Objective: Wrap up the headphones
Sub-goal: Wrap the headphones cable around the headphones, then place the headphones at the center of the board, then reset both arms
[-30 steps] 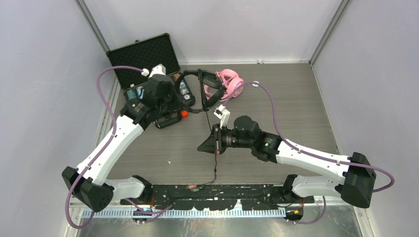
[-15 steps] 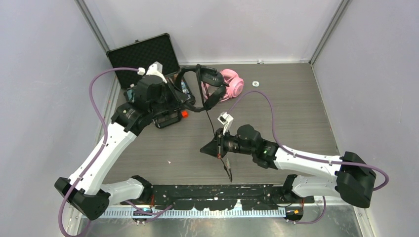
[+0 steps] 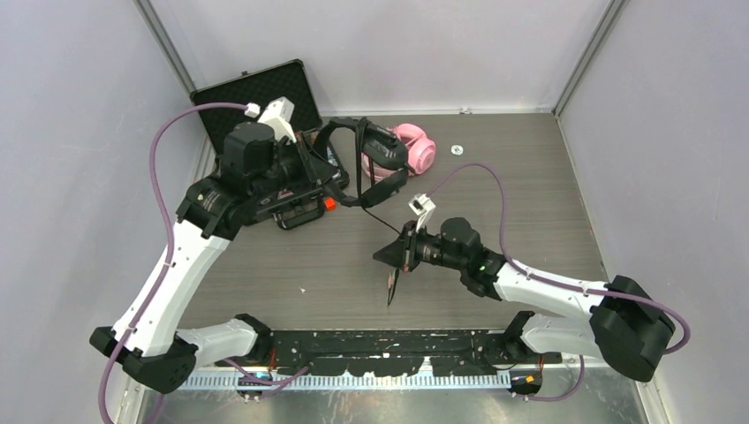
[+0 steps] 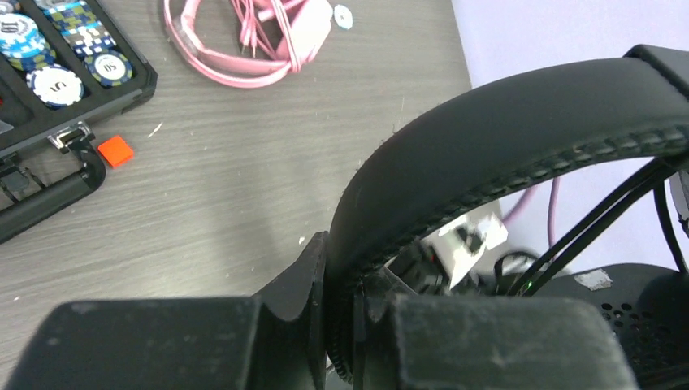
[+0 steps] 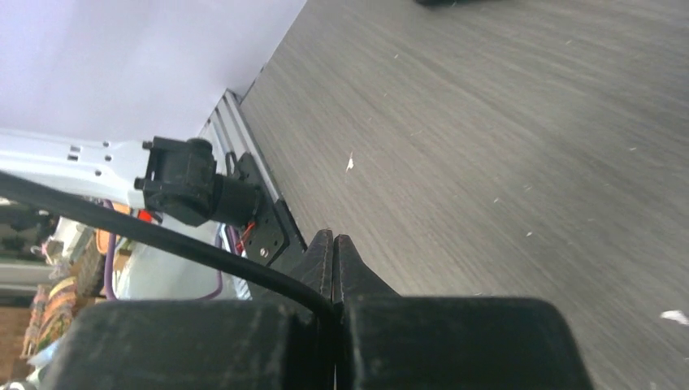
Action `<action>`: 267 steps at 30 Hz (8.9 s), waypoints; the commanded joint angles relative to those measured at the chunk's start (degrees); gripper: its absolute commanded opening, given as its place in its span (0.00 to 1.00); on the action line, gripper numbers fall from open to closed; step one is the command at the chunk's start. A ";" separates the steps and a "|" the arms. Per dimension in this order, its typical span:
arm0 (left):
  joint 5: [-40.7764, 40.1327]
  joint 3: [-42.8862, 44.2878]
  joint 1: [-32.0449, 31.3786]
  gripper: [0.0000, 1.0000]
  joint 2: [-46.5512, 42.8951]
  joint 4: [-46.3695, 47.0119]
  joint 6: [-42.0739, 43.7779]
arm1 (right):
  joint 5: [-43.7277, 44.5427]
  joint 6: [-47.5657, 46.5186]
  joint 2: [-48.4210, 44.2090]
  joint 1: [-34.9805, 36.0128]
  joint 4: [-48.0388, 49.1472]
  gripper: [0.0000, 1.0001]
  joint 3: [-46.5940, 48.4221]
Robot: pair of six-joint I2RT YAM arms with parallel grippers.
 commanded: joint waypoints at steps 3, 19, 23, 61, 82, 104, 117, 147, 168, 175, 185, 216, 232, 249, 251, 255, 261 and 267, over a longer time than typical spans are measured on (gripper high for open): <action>11.64 7.87 0.70 0.00 0.99 -5.95 7.35 | -3.96 4.27 -1.35 -7.20 7.33 0.00 -3.87; 19.86 9.27 1.51 0.00 3.41 -23.16 39.63 | -24.39 10.09 -1.55 -21.38 -5.09 0.00 6.33; 20.31 7.18 1.50 0.00 4.11 -26.11 50.80 | -31.05 14.03 -0.91 -21.46 -5.72 0.00 9.10; 3.97 2.61 -1.80 0.00 12.94 -25.77 78.19 | -43.04 38.17 3.92 -16.64 17.12 0.01 6.05; -15.12 -5.69 -4.84 0.00 9.74 -16.27 67.97 | -31.49 70.43 20.57 -14.60 57.20 0.08 5.78; -24.41 -5.91 -4.89 0.00 11.91 -16.87 39.59 | -21.81 60.37 18.89 -14.58 38.90 0.15 9.65; -26.26 -8.63 -4.86 0.00 10.35 -12.83 25.81 | -13.94 48.06 11.94 -12.88 15.23 0.15 14.95; -25.16 -14.66 -4.13 0.00 0.03 0.96 -1.76 | 14.03 22.77 7.09 2.71 -20.57 0.13 28.64; -18.56 -16.01 -4.05 0.00 -1.26 4.07 -9.16 | 16.14 -1.22 6.77 3.13 -14.28 0.06 22.07; -18.88 -21.87 -1.30 0.00 -0.19 6.35 -12.33 | 11.38 -1.83 12.47 0.06 -2.12 0.08 17.56; -13.85 -29.42 0.44 0.00 5.65 17.15 -12.77 | 0.50 -0.37 25.89 -4.49 16.33 0.09 12.34; -11.20 -37.15 -4.54 0.00 19.37 21.66 -9.76 | 4.90 7.21 34.59 -5.48 39.51 0.18 -8.27; -9.38 -35.38 -4.55 0.05 23.68 19.96 -7.50 | 9.68 11.70 16.04 -5.50 23.27 0.45 -11.01; -7.10 -29.88 -4.65 0.59 19.39 10.53 -5.43 | 22.03 2.45 -18.70 -5.45 -33.71 0.77 12.02; -7.77 -28.15 -4.64 0.64 17.33 7.90 -4.25 | 21.66 1.99 -17.51 -5.52 -39.00 0.79 16.11; -8.80 -20.77 -4.64 0.71 12.83 0.00 -0.12 | 25.53 2.49 -15.35 -5.53 -51.55 0.81 23.60; -4.99 -10.86 -4.61 1.00 3.96 -4.05 6.55 | 34.64 -0.40 -16.42 -5.47 -62.47 0.82 32.91; -1.54 -6.86 -4.61 1.00 -5.71 -3.13 9.11 | 37.85 1.45 -19.40 -5.54 -67.94 0.83 38.55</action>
